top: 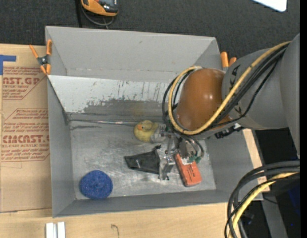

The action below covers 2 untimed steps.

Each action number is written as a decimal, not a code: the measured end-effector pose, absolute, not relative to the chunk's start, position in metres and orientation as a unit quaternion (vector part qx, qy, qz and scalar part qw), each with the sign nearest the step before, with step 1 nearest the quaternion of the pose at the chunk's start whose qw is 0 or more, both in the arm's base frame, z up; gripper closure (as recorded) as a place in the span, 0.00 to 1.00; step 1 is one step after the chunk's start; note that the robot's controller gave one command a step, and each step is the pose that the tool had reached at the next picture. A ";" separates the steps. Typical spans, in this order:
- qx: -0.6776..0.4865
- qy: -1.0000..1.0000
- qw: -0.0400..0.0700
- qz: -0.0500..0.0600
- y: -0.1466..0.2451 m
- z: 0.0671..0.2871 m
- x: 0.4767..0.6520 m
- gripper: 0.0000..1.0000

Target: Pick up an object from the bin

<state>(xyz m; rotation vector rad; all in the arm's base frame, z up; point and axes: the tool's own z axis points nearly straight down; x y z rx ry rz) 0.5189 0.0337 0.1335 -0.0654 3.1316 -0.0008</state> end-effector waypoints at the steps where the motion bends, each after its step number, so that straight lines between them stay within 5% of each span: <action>1: -0.216 0.976 0.005 0.000 0.092 0.075 0.535 1.00; 2: -0.216 0.976 0.005 0.000 0.092 0.075 0.535 1.00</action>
Offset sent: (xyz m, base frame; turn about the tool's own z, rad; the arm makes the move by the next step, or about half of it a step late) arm 0.0000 0.0000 0.0000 0.0000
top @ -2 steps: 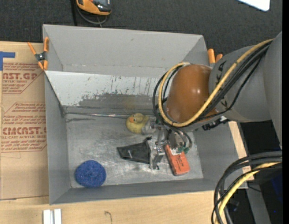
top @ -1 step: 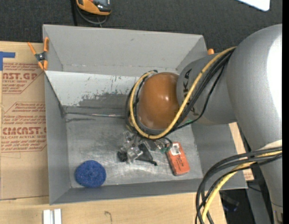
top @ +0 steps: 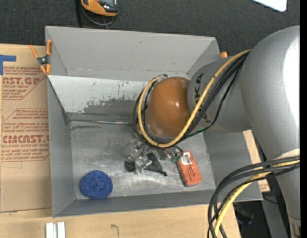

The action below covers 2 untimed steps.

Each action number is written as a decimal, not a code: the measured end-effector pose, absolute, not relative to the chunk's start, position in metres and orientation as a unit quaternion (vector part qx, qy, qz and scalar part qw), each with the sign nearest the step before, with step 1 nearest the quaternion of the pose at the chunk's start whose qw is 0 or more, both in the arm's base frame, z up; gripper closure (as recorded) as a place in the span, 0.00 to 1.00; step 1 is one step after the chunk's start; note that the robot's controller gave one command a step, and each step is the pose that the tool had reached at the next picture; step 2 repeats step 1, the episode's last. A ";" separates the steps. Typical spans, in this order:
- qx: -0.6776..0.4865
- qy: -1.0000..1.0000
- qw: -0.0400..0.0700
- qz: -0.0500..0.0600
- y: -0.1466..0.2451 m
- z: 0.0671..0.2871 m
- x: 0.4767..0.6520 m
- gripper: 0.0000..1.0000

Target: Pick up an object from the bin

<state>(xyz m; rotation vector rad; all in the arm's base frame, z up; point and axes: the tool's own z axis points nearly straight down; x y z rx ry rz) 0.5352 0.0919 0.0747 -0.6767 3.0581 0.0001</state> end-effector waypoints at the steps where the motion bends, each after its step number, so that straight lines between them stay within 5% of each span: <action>1: -0.248 0.969 0.002 0.000 0.080 0.234 0.501 1.00; 2: -0.248 0.969 0.002 0.000 0.080 0.234 0.501 1.00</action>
Offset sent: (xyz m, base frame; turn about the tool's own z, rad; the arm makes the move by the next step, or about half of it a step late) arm 0.0000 0.0000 0.0000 0.0000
